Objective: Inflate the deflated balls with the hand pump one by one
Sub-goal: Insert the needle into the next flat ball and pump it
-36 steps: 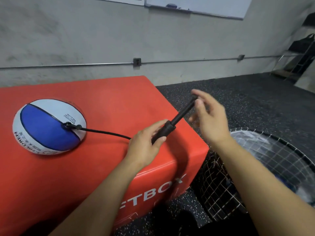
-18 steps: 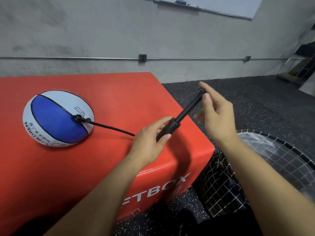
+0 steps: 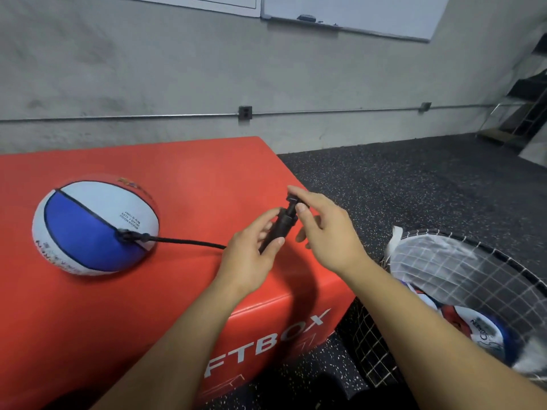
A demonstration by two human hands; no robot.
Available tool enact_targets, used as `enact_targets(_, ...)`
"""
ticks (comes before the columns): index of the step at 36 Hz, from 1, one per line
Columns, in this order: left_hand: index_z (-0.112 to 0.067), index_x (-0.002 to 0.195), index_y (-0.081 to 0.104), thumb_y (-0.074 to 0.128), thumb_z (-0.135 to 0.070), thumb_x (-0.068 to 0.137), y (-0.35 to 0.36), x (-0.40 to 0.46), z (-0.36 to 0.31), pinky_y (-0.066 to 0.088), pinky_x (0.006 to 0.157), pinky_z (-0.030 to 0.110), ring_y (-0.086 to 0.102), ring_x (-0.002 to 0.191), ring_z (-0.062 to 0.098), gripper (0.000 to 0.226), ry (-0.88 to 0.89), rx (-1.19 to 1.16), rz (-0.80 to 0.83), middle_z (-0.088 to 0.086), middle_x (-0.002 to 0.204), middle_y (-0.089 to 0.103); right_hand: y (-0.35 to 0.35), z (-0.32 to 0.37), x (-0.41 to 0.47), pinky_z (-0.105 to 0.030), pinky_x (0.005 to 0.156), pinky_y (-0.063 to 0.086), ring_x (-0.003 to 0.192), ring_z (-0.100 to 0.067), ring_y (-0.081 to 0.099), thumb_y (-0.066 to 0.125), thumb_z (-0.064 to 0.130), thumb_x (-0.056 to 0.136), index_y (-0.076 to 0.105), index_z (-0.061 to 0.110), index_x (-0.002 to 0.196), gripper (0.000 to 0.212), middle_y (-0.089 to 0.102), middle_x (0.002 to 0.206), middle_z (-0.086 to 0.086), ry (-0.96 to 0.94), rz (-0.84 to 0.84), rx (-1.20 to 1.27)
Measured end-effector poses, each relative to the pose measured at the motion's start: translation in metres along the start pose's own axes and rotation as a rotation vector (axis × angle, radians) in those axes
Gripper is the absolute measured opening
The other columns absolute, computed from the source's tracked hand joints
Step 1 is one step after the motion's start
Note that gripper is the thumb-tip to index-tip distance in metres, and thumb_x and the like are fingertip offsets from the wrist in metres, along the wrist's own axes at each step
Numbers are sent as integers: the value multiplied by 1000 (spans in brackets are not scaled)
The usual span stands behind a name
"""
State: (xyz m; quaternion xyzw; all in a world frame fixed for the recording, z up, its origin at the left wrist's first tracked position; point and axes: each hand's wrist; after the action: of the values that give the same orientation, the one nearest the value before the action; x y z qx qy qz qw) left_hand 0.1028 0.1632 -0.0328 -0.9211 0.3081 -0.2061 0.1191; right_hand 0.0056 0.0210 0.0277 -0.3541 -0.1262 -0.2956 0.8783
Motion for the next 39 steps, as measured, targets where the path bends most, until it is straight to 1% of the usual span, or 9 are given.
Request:
enact_targets(3,-56,140,48,65,-34,89,4,2,1,56,102,42,70,111,2,58,31,65,4,-11,123,73,-5,-6,-1,-39,77,59,61,-13,71,54,24,108,64,35,140,36,64,122,10,12,-33,-22)
enact_targets(5,-60,139,47,65,-36,88,6,3,1,56,101,44,70,111,3,59,29,100,17,-15,121,74,-11,-7,0,-41,76,59,61,-13,71,53,27,107,64,37,139,35,65,120,9,9,-78,-17)
enact_targets(10,-64,141,45,62,-41,87,9,1,-5,56,102,45,67,119,4,62,29,176,65,-20,123,72,-44,-2,13,-23,57,50,57,-11,67,50,19,109,65,29,137,33,71,104,-5,62,-301,87)
enact_targets(14,-67,144,40,58,-47,88,10,1,-6,56,100,45,66,123,7,62,67,256,116,-20,128,70,-72,1,14,-29,53,51,57,-14,65,48,20,110,66,30,135,33,70,88,14,112,-473,176)
enact_targets(16,-67,145,38,57,-48,89,9,1,-6,56,98,45,67,121,11,62,87,286,116,-19,128,70,-77,3,12,-30,52,52,58,-14,64,47,22,111,66,29,137,33,67,85,13,131,-492,189)
enact_targets(20,-65,143,41,60,-45,87,5,0,-5,56,98,44,67,118,7,62,82,241,104,-18,125,71,-68,10,12,-30,53,53,58,-14,67,46,23,112,65,28,140,35,71,104,1,99,-461,138)
enact_targets(24,-62,141,45,62,-41,86,-1,0,-3,55,102,42,67,116,4,61,51,145,111,-18,124,71,-49,15,13,-21,52,49,54,-9,66,47,20,111,64,26,141,35,71,116,-6,61,-344,97)
enact_targets(30,-51,143,53,68,-29,89,-7,5,6,55,104,42,69,110,10,60,28,23,119,-7,119,70,-23,18,3,-30,54,56,56,-15,67,50,18,110,65,27,140,34,67,117,8,27,-183,69)
enact_targets(39,-47,141,55,69,-30,87,-15,9,10,58,100,35,70,110,12,59,-3,-94,145,2,123,69,1,13,-8,-20,58,52,57,-17,70,55,16,108,65,29,140,35,66,127,15,40,8,41)
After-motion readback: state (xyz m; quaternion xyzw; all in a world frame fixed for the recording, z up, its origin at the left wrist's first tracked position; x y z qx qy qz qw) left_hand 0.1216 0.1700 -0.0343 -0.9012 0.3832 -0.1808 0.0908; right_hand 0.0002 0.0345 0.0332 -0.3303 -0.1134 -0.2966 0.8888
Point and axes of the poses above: each hand's wrist, its own x-axis towards the middle knuckle, its own y-axis out of the palm, z = x × y
